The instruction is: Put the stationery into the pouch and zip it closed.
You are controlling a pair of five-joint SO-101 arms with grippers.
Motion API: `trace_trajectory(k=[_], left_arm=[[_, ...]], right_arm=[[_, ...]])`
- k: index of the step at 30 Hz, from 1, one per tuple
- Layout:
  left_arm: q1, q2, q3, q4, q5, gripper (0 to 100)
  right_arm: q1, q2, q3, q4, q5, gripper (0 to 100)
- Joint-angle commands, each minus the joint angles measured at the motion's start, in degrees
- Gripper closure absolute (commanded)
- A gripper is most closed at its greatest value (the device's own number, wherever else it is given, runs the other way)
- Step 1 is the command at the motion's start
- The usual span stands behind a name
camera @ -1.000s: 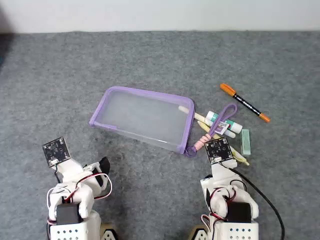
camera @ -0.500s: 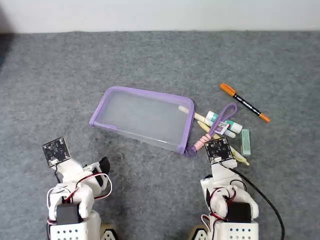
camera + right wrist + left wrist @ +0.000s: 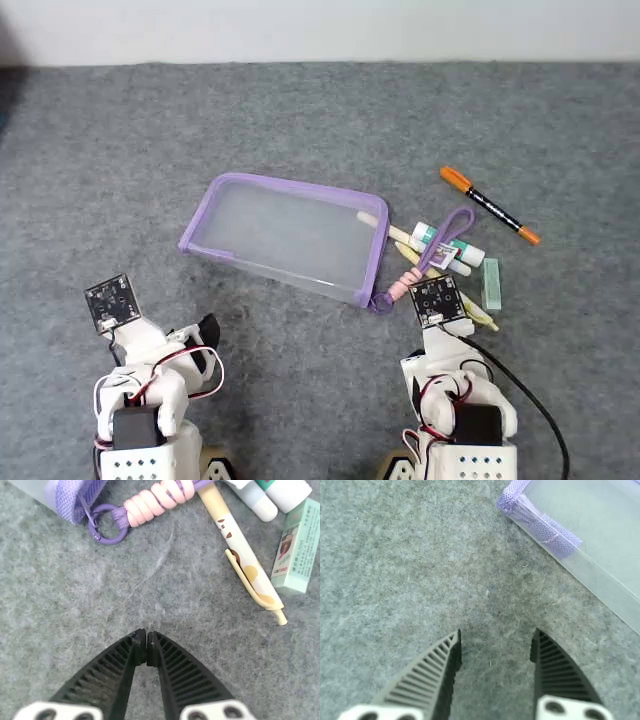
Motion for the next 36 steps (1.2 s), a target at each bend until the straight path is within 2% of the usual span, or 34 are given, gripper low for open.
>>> trace_trajectory(k=[1, 27, 32, 36], left_arm=[[-0.26, -0.62, -0.48, 0.18, 0.53, 78], [-0.18, -0.62, -0.48, 0.18, 0.53, 78], [-0.18, -0.62, -0.48, 0.18, 0.53, 78], [-0.18, -0.62, -0.48, 0.18, 0.53, 78]], right_arm=[[0.57, -0.92, 0.97, 0.22, -0.53, 96.9], [1.01, -0.92, 0.7, -1.89, 0.44, 96.6], [5.49, -0.92, -4.22, -8.13, 13.36, 97.6], [5.49, -0.84, -6.77, -5.76, 20.13, 98.9]])
